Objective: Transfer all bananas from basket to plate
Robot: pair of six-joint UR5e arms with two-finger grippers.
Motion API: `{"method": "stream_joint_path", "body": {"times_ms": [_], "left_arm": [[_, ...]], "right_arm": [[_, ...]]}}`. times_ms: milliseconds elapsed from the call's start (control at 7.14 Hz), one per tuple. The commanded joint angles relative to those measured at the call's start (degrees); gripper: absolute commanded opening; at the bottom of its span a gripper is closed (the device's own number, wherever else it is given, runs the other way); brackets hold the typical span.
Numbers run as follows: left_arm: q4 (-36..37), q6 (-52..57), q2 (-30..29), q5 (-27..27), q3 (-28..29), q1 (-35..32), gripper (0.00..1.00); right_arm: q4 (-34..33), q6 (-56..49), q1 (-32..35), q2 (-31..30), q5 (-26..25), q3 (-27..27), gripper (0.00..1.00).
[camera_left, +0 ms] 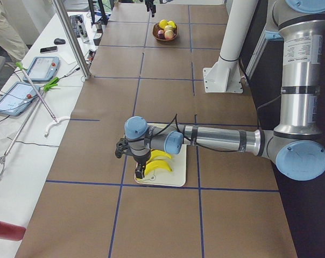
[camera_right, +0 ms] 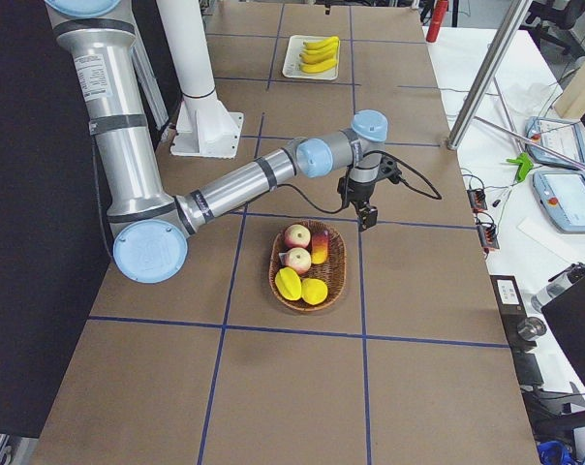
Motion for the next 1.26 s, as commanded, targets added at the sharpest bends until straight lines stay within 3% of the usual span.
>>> {"method": "stream_joint_path", "body": {"times_ms": [0,140,280,560,700,1120], "left_arm": [[5.77,4.02,-0.27,-2.18,-0.04,-5.0,1.0],[5.6,4.02,0.86,-6.46,0.22,-7.64,1.0],[4.64,4.1,2.09,-7.2,-0.48,-10.62,1.0],[4.63,6.02,1.48,-6.42,-0.92,-10.57,1.0],[4.63,8.13,1.92,-6.42,-0.92,-10.57,1.0],[4.54,9.8,2.45,-1.97,-0.84,-10.65,1.0]], "right_arm": [[0.34,-15.01,8.72,-4.31,5.59,-5.06,1.0],[0.34,-18.82,11.54,-6.68,7.27,-7.35,1.0],[0.52,-18.42,13.04,-9.49,7.72,-7.55,1.0],[0.52,-14.85,18.83,-12.67,7.2,-8.69,0.99],[0.69,-7.77,19.29,-13.03,6.5,-8.35,0.99],[0.61,-6.29,19.39,-13.74,6.14,-7.82,1.0]]}}
